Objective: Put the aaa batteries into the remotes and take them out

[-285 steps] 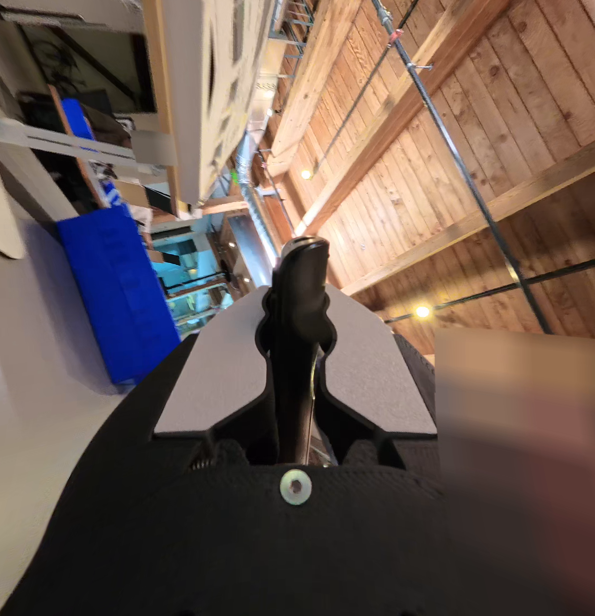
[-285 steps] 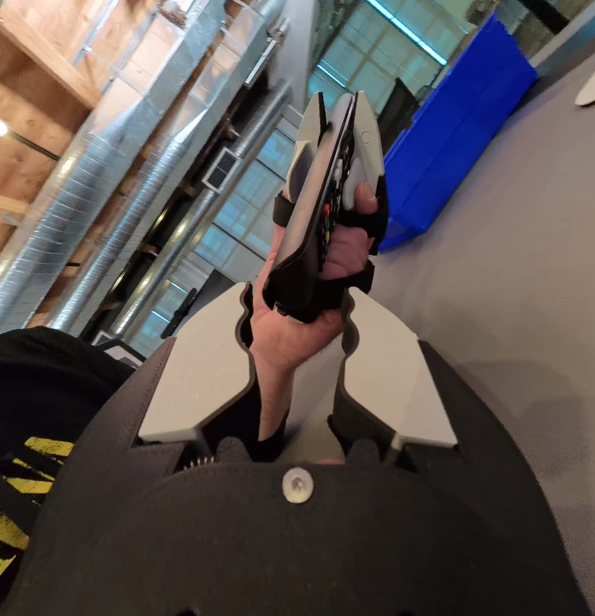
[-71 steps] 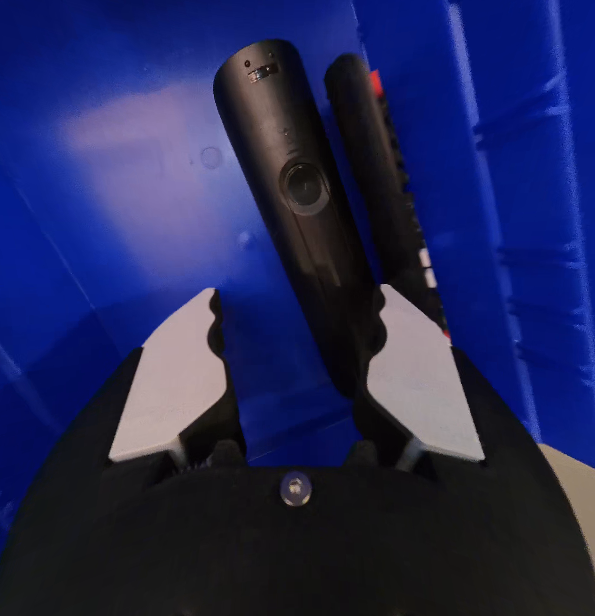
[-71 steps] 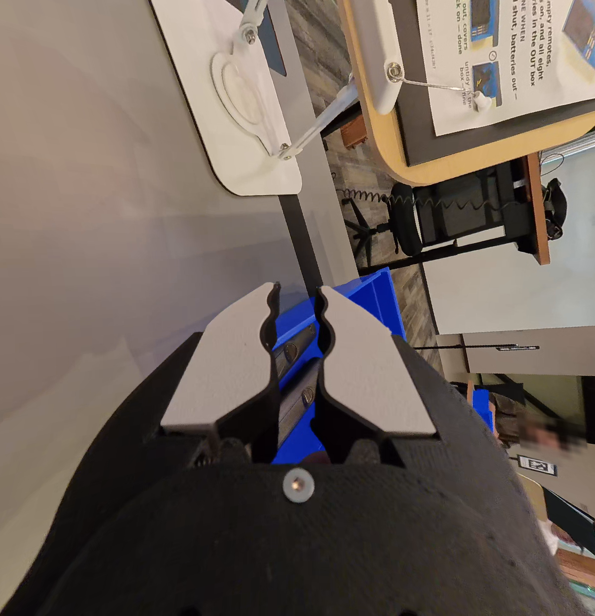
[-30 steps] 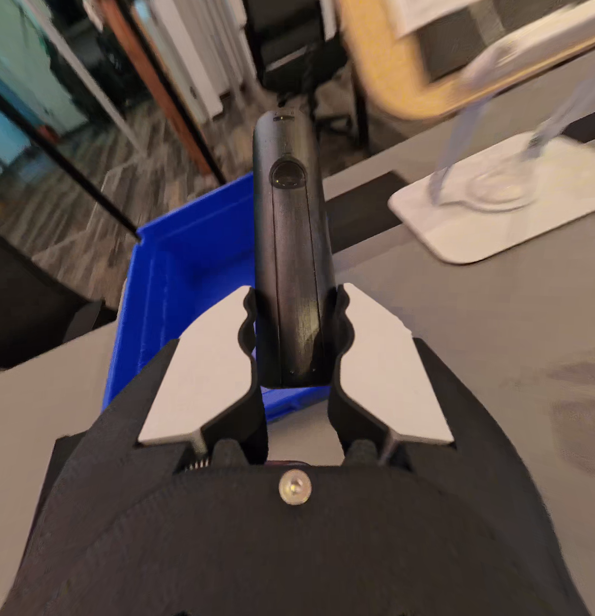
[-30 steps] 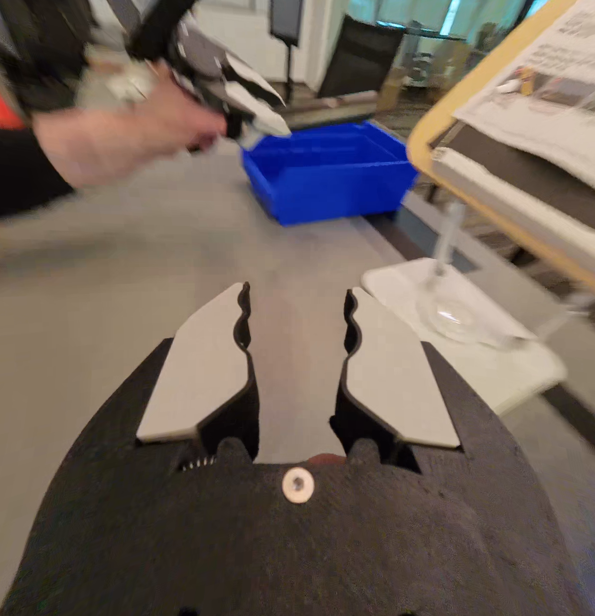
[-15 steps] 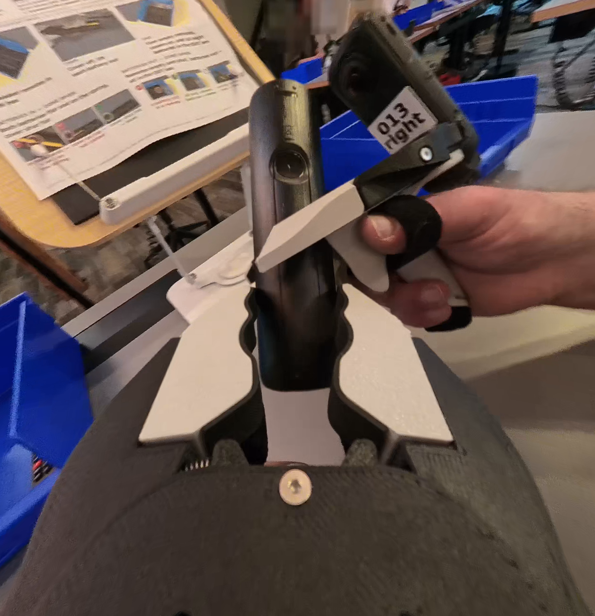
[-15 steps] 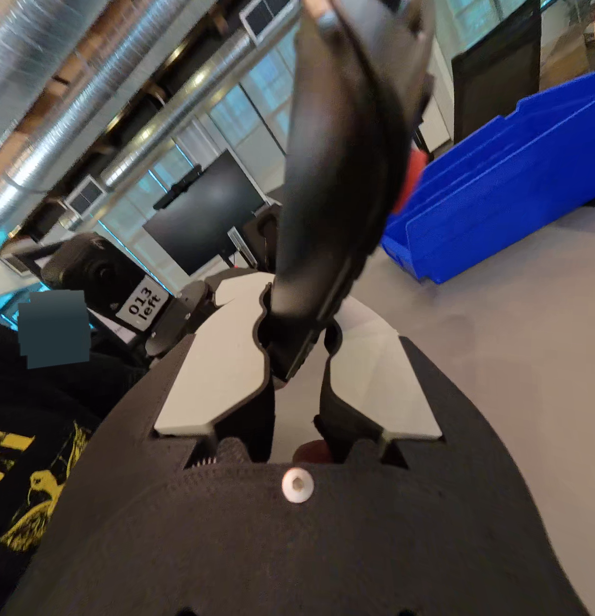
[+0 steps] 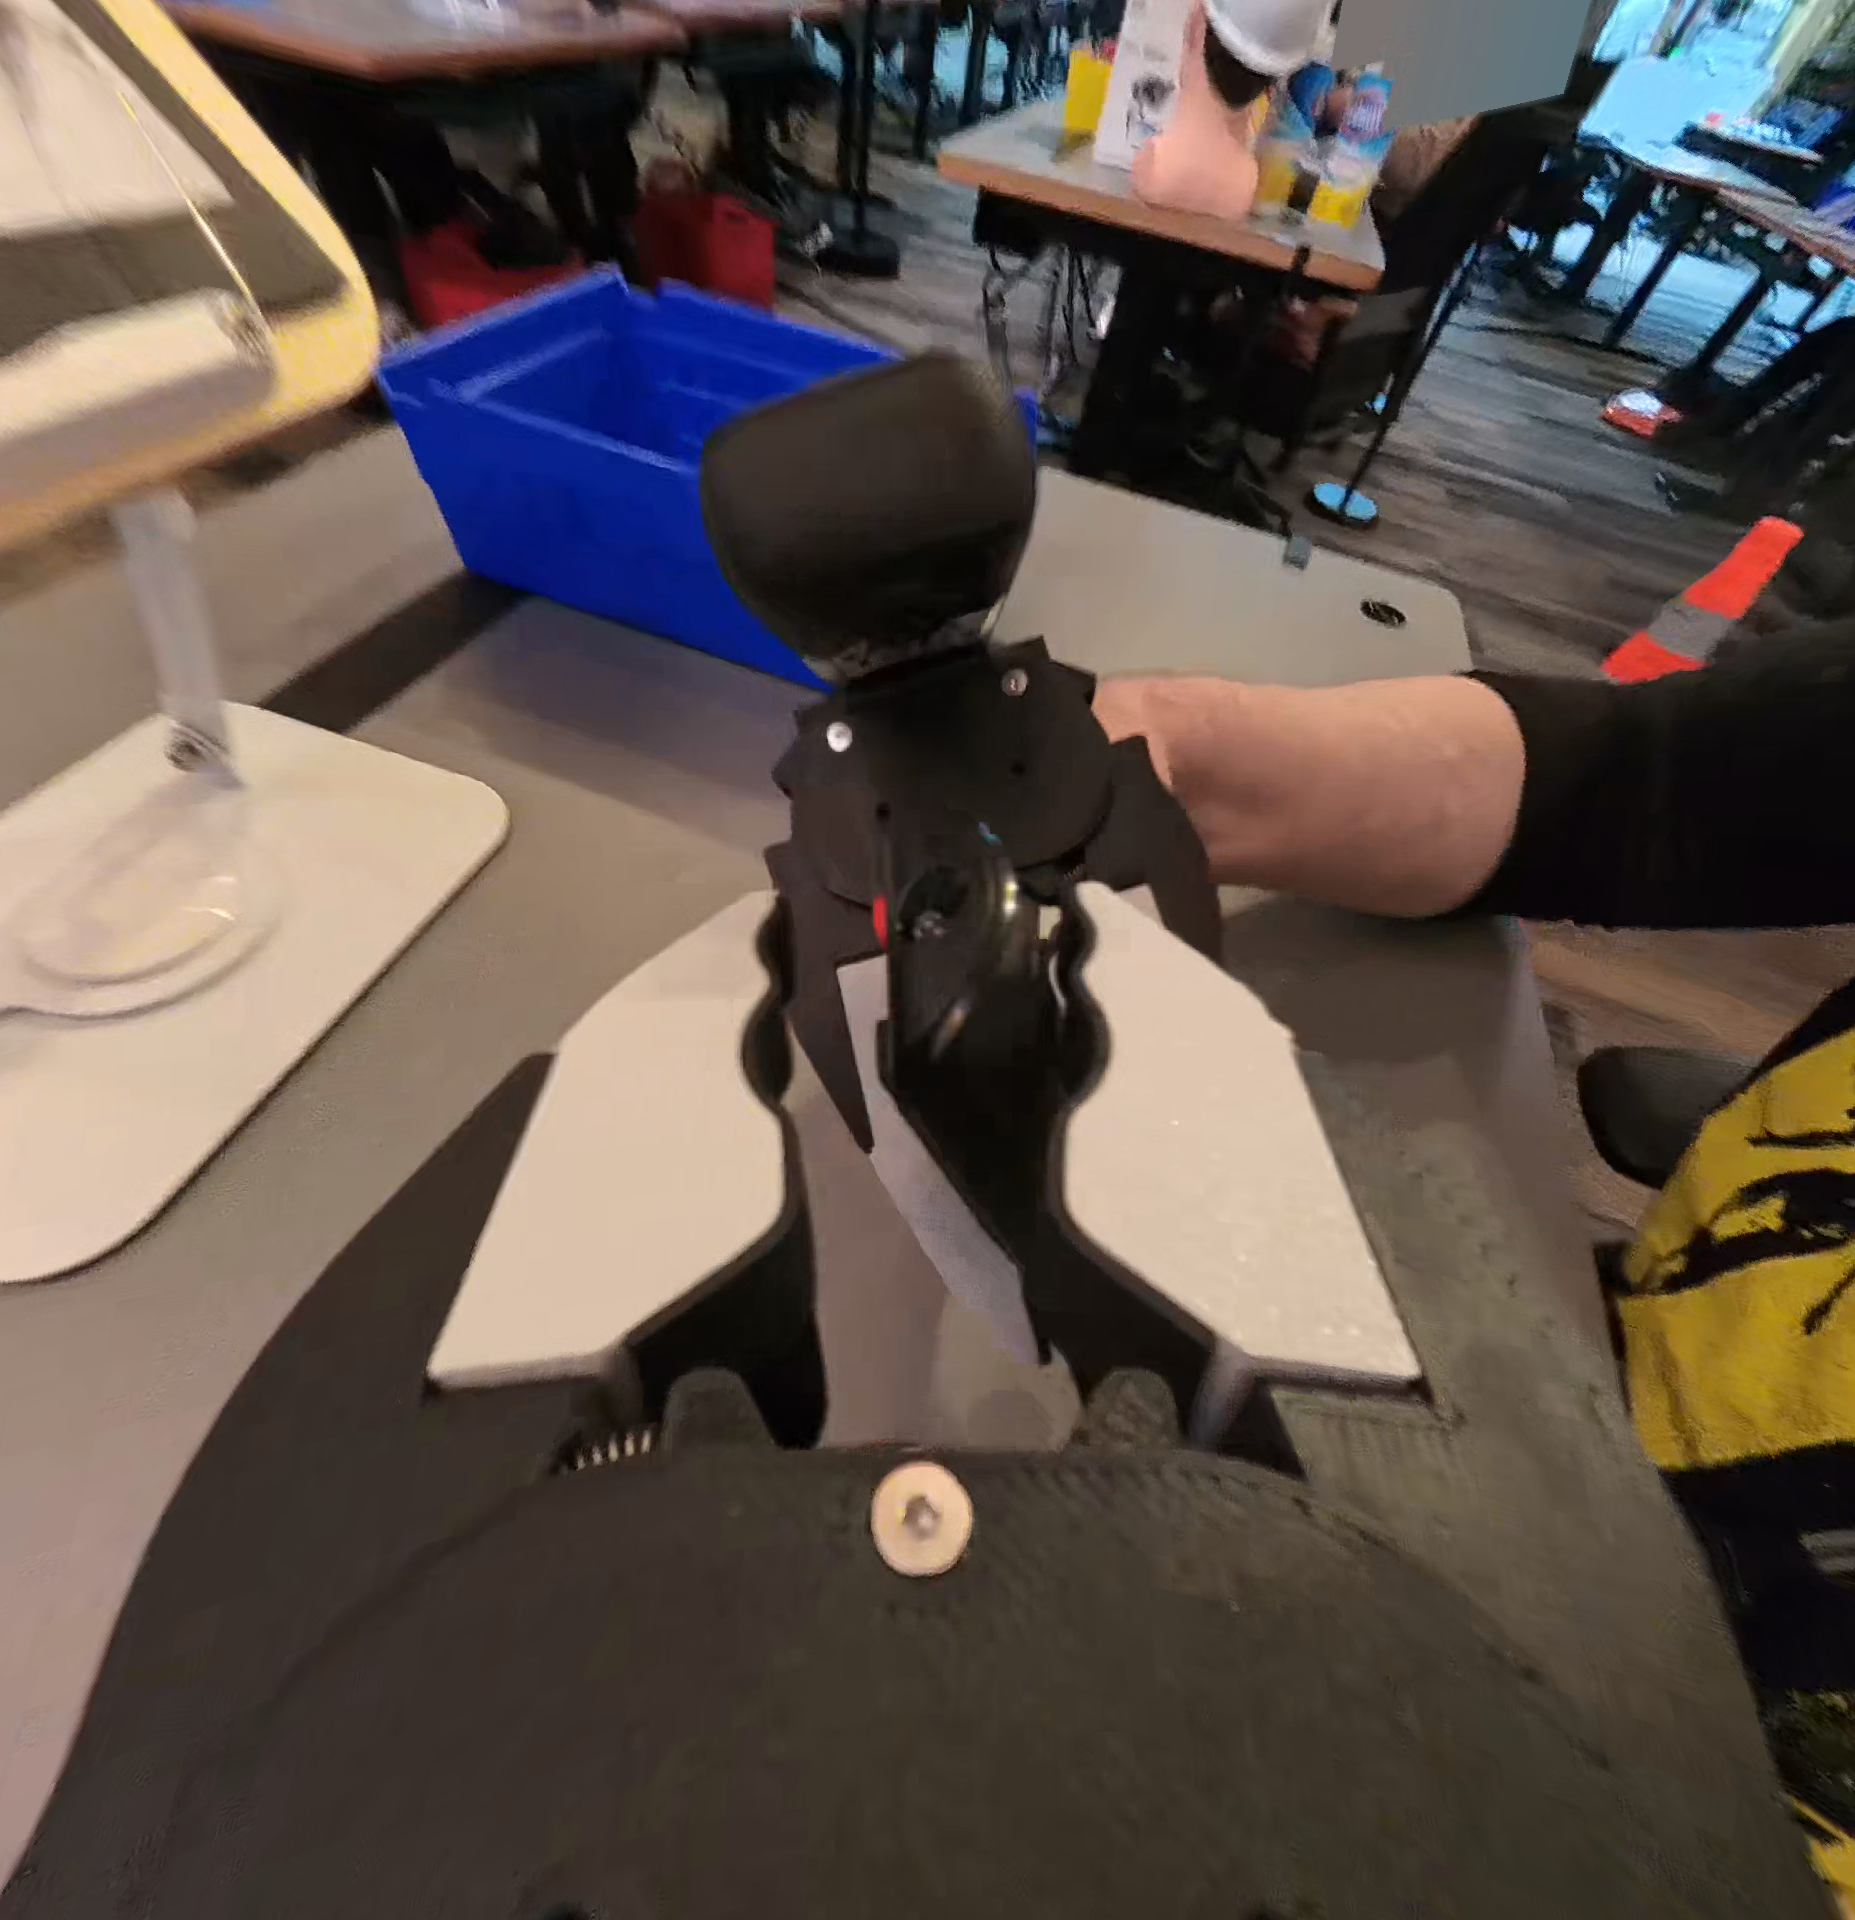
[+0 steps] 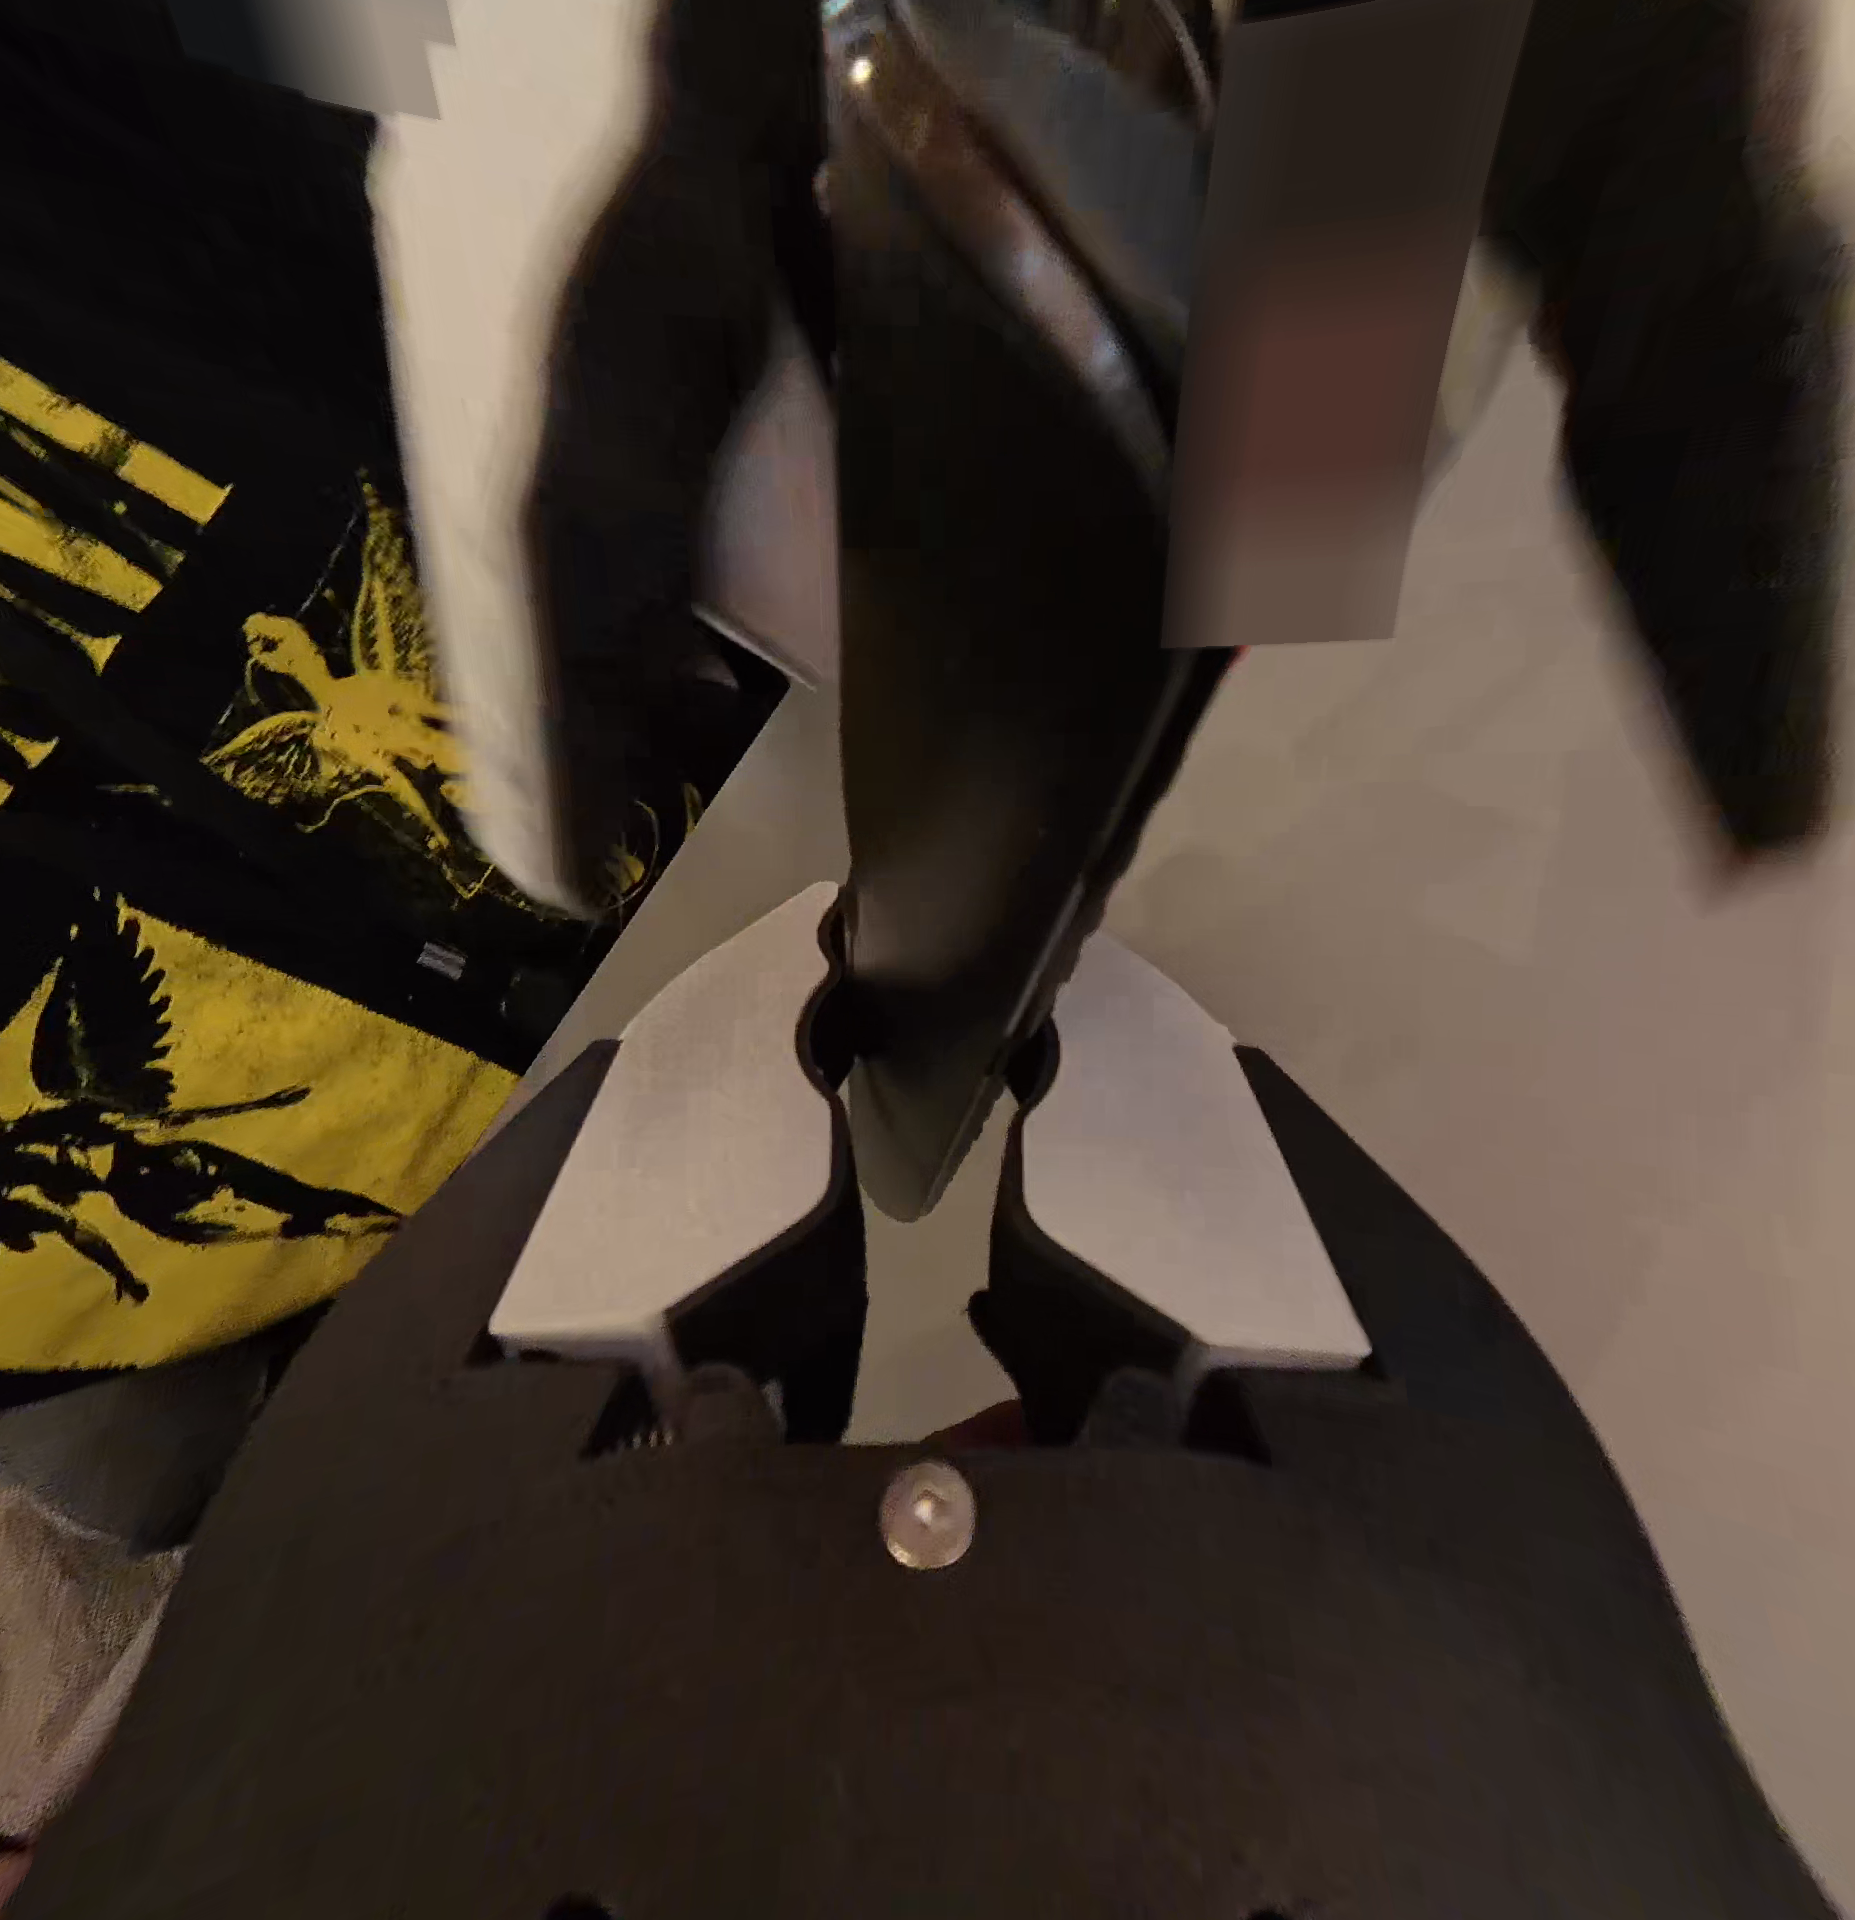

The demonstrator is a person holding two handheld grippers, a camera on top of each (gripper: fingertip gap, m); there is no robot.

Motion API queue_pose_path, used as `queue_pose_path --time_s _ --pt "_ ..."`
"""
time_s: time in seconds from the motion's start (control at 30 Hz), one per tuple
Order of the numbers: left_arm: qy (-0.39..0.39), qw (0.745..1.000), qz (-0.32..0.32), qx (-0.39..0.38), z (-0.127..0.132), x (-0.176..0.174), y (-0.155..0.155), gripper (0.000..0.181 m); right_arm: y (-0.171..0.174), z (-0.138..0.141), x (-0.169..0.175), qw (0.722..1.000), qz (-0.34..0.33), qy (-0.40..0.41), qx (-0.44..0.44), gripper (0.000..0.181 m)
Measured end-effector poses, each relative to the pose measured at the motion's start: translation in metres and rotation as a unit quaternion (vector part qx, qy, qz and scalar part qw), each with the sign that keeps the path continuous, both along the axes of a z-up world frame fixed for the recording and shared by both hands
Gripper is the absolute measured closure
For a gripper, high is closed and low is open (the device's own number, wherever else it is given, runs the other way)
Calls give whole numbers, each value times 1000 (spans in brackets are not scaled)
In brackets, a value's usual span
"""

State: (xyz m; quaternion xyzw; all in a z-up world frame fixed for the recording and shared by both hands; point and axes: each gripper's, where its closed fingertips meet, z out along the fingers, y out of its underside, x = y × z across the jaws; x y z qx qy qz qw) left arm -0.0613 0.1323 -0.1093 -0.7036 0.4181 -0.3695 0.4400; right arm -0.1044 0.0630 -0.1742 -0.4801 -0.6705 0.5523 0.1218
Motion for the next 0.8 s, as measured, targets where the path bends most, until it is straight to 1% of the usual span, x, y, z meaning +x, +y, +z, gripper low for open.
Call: queue_pose_path --time_s 0.03,0.07,0.13,0.2,0.27,0.33,0.37,0.43,0.53,0.6,0.7,0.73,0.77,0.8 --pt "-7 1000 -15 -13 -3 3 -3 149 0 -1 -1 1000 5 1 6 157" --pt "-21 999 -15 -21 -2 4 -3 152 2 -3 -3 1000 0 0 8 156" --pt "-28 999 -3 -27 -6 3 1 154 8 -7 -5 1000 -9 0 12 157" --pt "-48 998 27 -23 -4 -3 9 155 18 -8 -9 999 -43 7 6 156" --pt "-69 996 48 -28 -2 -10 14 156 28 1 -10 996 -77 28 -29 144" --pt "-72 995 70 -23 -4 -16 20 157 43 12 -8 989 -125 59 -57 144" --pt "-78 994 70 -26 -4 -17 19 157 48 16 -6 985 -144 73 -68 141" --pt "-82 993 79 -24 -6 -19 19 157 54 16 -3 980 -170 82 -71 151" --pt "-73 995 63 -8 -11 -13 13 157 54 12 -3 974 -196 93 -61 154" --pt "-80 996 46 -10 -13 -10 8 157 49 10 -4 975 -187 94 -69 154" --pt "-66 998 11 -7 -19 -4 -4 156 36 3 -2 985 -144 87 -49 158" --pt "-60 998 -2 -10 -21 -3 -8 151 31 2 0 988 -121 81 -45 158" --pt "-58 998 -17 -12 -20 -1 -12 137 25 1 4 992 -91 74 -48 159" --pt "-60 997 -42 -15 -19 1 -18 127 20 1 8 994 -60 66 -55 159"
